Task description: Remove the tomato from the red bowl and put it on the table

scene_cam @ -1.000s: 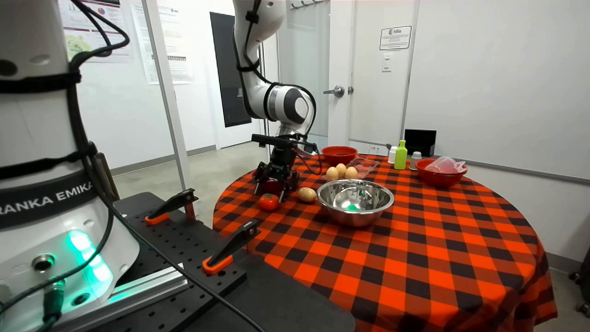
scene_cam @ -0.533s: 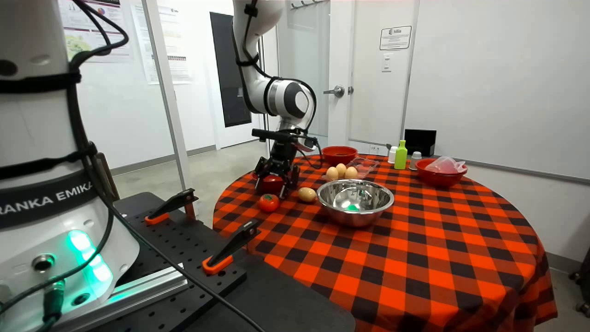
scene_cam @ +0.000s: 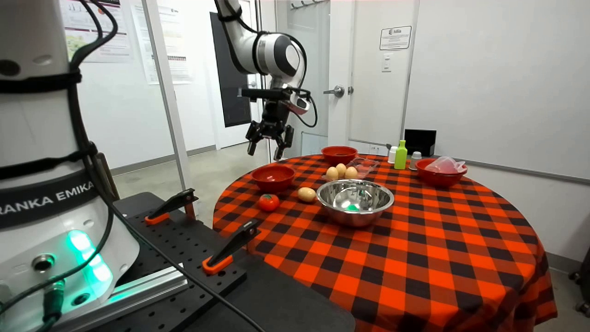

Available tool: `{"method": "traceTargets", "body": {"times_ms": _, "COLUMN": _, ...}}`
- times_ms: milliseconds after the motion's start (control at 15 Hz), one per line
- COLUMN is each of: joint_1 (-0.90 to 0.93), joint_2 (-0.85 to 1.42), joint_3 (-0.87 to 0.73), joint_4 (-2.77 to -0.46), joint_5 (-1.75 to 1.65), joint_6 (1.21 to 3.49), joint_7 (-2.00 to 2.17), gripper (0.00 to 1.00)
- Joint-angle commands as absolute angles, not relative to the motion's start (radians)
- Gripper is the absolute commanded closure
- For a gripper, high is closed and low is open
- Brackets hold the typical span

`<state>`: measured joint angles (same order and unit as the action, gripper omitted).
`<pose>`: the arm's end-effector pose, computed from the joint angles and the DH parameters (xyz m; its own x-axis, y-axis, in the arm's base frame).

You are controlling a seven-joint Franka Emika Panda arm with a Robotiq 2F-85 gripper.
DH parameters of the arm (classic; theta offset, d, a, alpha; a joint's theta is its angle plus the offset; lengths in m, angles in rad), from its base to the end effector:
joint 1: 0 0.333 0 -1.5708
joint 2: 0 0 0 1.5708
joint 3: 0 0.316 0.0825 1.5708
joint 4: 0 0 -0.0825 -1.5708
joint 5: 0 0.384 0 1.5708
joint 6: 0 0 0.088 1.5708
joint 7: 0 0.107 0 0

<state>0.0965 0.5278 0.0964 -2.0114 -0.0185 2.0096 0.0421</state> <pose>0.5282 0.1035 0.1592 0.8517 0.1449 -0.5037 0.1580 -0.9873 -0.0168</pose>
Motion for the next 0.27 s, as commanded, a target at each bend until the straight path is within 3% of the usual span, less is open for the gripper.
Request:
{"method": "traceTargets", "body": {"times_ms": 0, "joint_1": 0.11, "joint_2": 0.494, "joint_3": 0.097, "joint_4": -2.014, "joint_5": -0.01, "joint_6": 1.992, "joint_7": 0.039, "gripper": 0.0}}
{"method": "traceTargets", "body": {"times_ms": 200, "joint_1": 0.122, "joint_2": 0.42, "joint_3": 0.11, "joint_4": -2.036, "joint_5": -0.007, "joint_6": 1.97, "joint_7": 0.04, "gripper": 0.0}}
